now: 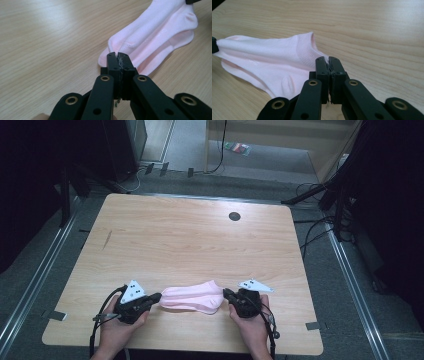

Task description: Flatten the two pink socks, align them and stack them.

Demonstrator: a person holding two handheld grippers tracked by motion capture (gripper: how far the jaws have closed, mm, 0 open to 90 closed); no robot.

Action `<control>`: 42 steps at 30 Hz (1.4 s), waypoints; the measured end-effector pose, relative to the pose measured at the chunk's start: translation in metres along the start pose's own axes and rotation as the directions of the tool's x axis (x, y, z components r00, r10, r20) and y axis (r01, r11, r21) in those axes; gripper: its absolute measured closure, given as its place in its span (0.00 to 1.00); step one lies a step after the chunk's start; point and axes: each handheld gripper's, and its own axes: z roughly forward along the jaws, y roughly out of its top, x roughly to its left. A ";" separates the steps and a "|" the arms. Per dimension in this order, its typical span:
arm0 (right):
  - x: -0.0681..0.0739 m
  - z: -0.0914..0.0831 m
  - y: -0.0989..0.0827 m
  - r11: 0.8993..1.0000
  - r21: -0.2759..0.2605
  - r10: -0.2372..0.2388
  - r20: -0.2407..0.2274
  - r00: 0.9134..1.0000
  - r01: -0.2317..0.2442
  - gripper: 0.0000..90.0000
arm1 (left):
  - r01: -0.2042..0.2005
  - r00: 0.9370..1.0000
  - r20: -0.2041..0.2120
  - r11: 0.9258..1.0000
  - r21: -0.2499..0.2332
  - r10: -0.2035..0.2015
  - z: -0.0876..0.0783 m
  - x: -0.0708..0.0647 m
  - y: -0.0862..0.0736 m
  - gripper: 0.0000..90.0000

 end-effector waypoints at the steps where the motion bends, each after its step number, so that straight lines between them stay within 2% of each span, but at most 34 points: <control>1: 0.002 -0.001 0.001 1.000 -0.005 -0.008 -0.003 1.000 0.008 0.98 | 0.003 1.000 -0.003 1.000 -0.004 -0.003 -0.001 0.001 -0.001 1.00; 3: 0.003 0.000 0.001 1.000 -0.003 -0.010 -0.012 1.000 0.010 0.98 | 0.019 1.000 0.015 1.000 -0.003 -0.019 -0.001 0.004 -0.003 1.00; 6: 0.003 0.005 -0.001 1.000 0.014 -0.006 -0.022 1.000 0.006 0.98 | 0.008 0.999 0.045 1.000 -0.001 -0.008 0.003 0.004 -0.005 1.00; 10: 0.006 0.010 -0.003 1.000 0.023 -0.015 -0.035 0.999 0.015 0.98 | -0.006 0.999 0.033 1.000 0.019 0.005 0.011 0.001 -0.007 1.00; 13: 0.006 0.014 -0.004 0.999 0.033 -0.015 -0.038 0.999 0.016 0.98 | 0.006 0.999 0.035 1.000 0.027 -0.007 0.014 0.002 -0.009 1.00; 25: 0.006 0.027 -0.007 0.998 0.053 -0.026 -0.041 0.999 0.028 0.98 | 0.012 0.998 0.059 0.998 0.064 -0.015 0.021 0.007 -0.014 0.99; 31: 0.004 0.032 -0.007 0.999 0.045 -0.030 -0.034 0.999 0.032 0.96 | 0.012 0.997 0.076 0.999 0.051 -0.016 0.021 0.009 -0.015 0.97; 32: 0.003 0.031 -0.007 0.999 0.038 -0.033 -0.030 0.999 0.034 0.91 | 0.015 0.997 0.081 0.999 0.035 -0.017 0.021 0.009 -0.015 0.94; 34: 0.001 0.031 -0.007 0.999 0.018 -0.029 -0.037 0.999 0.030 0.71 | 0.017 0.994 0.105 1.000 0.006 -0.017 0.018 0.010 -0.014 0.82; 35: -0.001 0.030 -0.006 1.000 -0.004 -0.027 -0.056 0.998 0.027 0.60 | 0.023 0.993 0.114 1.000 -0.014 -0.021 0.017 0.011 -0.013 0.72; 36: -0.003 0.028 -0.005 0.999 -0.020 -0.026 -0.054 0.998 0.025 0.55 | 0.031 0.993 0.119 0.999 -0.037 -0.026 0.015 0.012 -0.013 0.65; 39: -0.010 0.022 -0.003 0.997 -0.067 -0.048 -0.030 0.998 0.046 0.42 | 0.075 0.988 0.138 0.995 -0.062 -0.066 0.013 0.015 -0.011 0.43; 42: -0.016 0.015 0.000 0.995 -0.089 -0.052 -0.004 0.999 0.051 0.25 | 0.104 0.989 0.110 0.991 -0.084 -0.094 0.012 0.017 -0.010 0.24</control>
